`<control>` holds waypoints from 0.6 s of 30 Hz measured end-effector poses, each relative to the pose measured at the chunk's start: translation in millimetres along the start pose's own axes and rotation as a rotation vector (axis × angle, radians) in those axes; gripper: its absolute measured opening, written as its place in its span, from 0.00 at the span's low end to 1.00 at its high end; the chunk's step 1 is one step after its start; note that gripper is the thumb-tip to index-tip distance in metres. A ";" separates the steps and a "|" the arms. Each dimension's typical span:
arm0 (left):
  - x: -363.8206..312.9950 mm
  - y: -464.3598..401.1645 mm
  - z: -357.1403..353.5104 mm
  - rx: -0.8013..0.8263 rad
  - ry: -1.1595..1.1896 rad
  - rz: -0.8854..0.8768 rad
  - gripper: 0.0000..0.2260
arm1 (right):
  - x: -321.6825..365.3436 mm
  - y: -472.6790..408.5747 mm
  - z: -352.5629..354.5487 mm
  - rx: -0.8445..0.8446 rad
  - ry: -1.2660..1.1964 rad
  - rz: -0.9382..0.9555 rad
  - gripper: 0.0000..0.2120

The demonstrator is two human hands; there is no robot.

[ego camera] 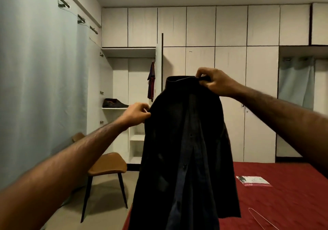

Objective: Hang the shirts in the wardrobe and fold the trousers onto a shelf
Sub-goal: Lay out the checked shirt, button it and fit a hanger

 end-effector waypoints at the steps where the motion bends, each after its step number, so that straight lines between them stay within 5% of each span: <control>1: -0.7 -3.4 0.1 -0.053 0.052 0.018 0.03 | -3.8 1.4 7.8 0.005 0.003 -0.018 0.04; 7: -29.7 -6.3 -11.2 -0.242 0.301 0.016 0.14 | -11.2 9.1 38.3 -0.024 -0.152 -0.122 0.05; 12: -42.9 16.1 -82.3 0.035 0.161 -0.047 0.25 | -15.5 12.1 42.3 -0.030 -0.215 -0.174 0.06; 18: -12.0 8.3 -87.1 -0.027 0.513 0.146 0.06 | -39.0 31.1 58.7 -0.127 -0.160 -0.228 0.06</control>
Point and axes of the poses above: each hand's wrist, its own y-axis away from the middle knuckle, its own z-axis out of the back of the hand, x = y × z, the point moved 8 cm from there along -y, towards the middle knuckle, and after that the axes turned 1 degree about z, right-handed, at the moved point
